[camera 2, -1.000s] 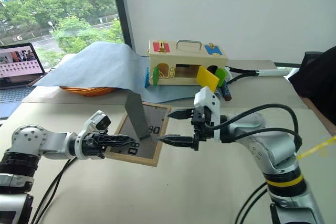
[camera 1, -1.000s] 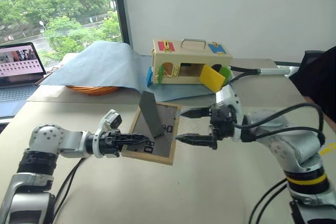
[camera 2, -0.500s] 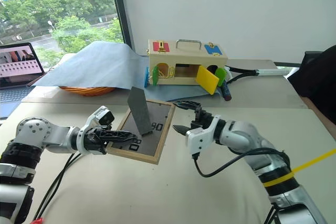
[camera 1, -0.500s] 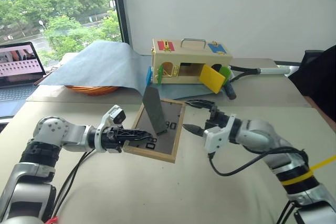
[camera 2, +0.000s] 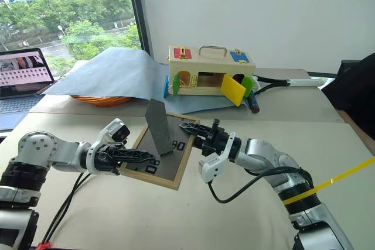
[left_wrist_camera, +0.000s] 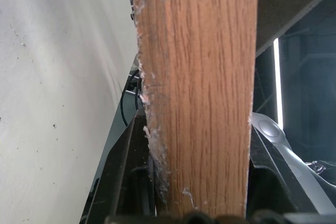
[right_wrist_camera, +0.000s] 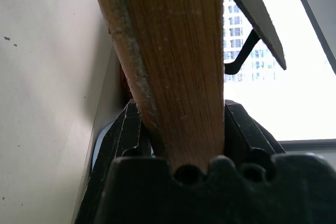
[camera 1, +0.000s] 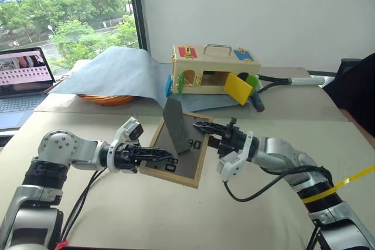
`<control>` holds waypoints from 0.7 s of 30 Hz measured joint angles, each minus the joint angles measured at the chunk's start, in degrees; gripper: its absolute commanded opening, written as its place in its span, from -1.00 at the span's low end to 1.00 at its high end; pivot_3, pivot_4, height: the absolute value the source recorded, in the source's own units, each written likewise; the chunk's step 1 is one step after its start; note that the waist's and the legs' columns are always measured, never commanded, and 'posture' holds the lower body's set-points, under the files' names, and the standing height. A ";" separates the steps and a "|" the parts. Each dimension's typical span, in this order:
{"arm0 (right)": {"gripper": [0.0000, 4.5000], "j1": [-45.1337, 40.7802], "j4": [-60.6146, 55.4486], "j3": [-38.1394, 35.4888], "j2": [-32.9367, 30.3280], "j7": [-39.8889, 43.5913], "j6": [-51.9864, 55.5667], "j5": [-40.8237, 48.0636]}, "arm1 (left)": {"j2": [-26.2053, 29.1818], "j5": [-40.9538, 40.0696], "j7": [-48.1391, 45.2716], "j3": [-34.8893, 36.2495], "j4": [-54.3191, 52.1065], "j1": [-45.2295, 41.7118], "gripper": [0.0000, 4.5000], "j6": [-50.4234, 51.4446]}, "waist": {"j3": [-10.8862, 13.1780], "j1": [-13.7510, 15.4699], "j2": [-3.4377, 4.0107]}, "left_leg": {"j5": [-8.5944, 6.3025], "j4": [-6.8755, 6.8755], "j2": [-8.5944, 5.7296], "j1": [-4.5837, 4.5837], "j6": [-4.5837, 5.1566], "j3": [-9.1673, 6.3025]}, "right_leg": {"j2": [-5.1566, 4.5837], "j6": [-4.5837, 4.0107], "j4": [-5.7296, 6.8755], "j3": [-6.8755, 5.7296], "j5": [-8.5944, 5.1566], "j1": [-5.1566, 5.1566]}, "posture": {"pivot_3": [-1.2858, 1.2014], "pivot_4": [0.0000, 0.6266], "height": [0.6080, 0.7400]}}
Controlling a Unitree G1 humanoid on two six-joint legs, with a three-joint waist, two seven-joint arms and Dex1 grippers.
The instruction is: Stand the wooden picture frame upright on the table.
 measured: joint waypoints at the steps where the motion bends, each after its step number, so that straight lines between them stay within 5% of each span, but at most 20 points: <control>1: -0.40 0.03 0.57 0.11 -0.01 0.03 -0.32 -0.12 | -0.27 0.81 -0.21 1.05 -0.88 0.12 0.08 -0.19 | 0.01 -0.02 -0.02 | 0.01 0.04 0.00 0.00 0.00 -0.02 | 0.01 0.00 0.02 -0.03 0.00 0.02 | 0.03 -0.52 -0.10; 6: -0.46 0.12 2.20 0.20 0.37 -0.01 -0.42 0.42 | -0.11 3.83 -1.39 5.34 -3.12 0.32 0.96 -0.78 | 0.04 -0.12 0.00 | 0.01 0.17 0.00 -0.06 0.00 -0.13 | 0.00 0.00 0.07 -0.11 0.00 0.06 | 0.03 -0.52 -0.10; 17: -0.46 -3.59 10.97 -0.22 -0.93 -0.71 -1.01 2.47 | 6.73 15.04 -13.23 24.69 -21.59 16.99 1.00 -21.75 | 0.09 -0.36 0.07 | 0.01 0.22 0.00 -0.17 -0.01 -0.21 | -0.01 -0.03 0.07 -0.18 -0.01 0.02 | 0.03 -0.52 -0.10; 21: -0.46 -4.17 15.79 -0.41 0.64 8.16 4.65 17.09 | 6.16 22.86 -17.89 28.59 -28.69 26.29 1.00 -33.51 | 0.09 -0.32 0.07 | -0.04 0.49 0.00 -0.31 0.06 -0.31 | -0.01 -0.07 0.18 -0.28 -0.06 0.02 | 0.03 -0.52 -0.10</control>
